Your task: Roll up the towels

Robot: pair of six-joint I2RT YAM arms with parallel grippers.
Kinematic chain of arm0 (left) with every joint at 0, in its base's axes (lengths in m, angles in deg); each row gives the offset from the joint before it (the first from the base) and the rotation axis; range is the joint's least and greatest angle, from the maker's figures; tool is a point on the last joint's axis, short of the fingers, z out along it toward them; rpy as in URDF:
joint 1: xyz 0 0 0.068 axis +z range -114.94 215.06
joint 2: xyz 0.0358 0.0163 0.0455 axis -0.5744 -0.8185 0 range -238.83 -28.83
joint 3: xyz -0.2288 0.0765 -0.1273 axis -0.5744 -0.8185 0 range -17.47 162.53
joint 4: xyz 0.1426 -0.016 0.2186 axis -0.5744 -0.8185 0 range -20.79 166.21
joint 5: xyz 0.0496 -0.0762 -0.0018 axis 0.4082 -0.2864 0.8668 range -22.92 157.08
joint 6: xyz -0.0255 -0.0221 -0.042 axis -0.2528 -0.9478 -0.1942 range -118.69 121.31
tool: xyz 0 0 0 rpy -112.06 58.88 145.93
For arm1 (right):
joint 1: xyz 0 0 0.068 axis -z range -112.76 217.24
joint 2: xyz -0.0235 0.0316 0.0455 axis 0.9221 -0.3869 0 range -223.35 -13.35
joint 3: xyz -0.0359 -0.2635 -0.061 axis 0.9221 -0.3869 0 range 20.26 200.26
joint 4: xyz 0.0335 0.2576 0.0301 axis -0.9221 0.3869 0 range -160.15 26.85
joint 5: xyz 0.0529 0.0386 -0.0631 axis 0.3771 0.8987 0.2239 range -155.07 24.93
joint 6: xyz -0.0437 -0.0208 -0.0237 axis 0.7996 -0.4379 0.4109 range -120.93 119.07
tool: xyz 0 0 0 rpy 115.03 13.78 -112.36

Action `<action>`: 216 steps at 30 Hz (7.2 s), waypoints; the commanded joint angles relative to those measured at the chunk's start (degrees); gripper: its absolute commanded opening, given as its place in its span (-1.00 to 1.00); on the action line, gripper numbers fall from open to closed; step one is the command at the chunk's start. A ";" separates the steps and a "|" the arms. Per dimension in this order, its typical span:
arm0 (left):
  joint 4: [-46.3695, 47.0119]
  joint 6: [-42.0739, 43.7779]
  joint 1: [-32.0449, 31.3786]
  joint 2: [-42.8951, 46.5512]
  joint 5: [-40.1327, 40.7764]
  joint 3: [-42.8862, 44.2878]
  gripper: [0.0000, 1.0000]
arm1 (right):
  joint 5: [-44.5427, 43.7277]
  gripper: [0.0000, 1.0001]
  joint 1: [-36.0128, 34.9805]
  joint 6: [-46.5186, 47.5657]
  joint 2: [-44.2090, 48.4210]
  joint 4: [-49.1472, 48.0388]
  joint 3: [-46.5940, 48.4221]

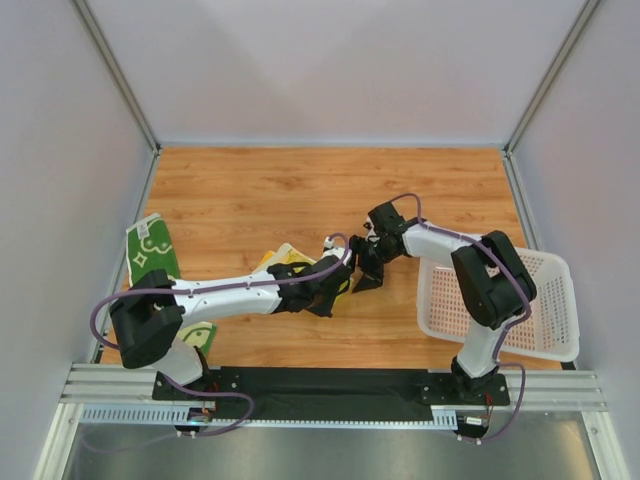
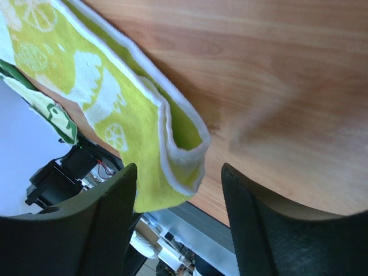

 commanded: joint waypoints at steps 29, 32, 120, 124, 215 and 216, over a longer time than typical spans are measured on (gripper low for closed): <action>6.88 -13.92 0.47 1.32 -11.96 -3.03 -0.90 | -25.42 0.25 0.15 10.92 4.56 17.98 13.99; 6.09 -15.77 1.43 1.41 -14.25 -3.03 -0.90 | -27.10 0.25 0.59 11.63 6.58 20.09 15.22; -13.15 -18.51 13.85 10.10 -8.65 -10.69 -0.53 | -15.77 -0.59 -11.19 8.11 4.56 -10.14 -5.61; -18.86 -11.40 3.74 8.80 5.41 -0.17 -0.54 | -15.15 -0.58 -11.80 8.38 6.32 -7.51 -4.73; 17.33 -23.07 13.91 10.64 -37.27 -19.81 -0.95 | -4.47 -0.12 -3.19 15.59 11.33 8.09 2.51; 18.12 -23.86 14.27 10.38 -38.49 -20.43 -0.95 | -2.51 -0.08 -3.28 14.97 12.55 6.32 0.83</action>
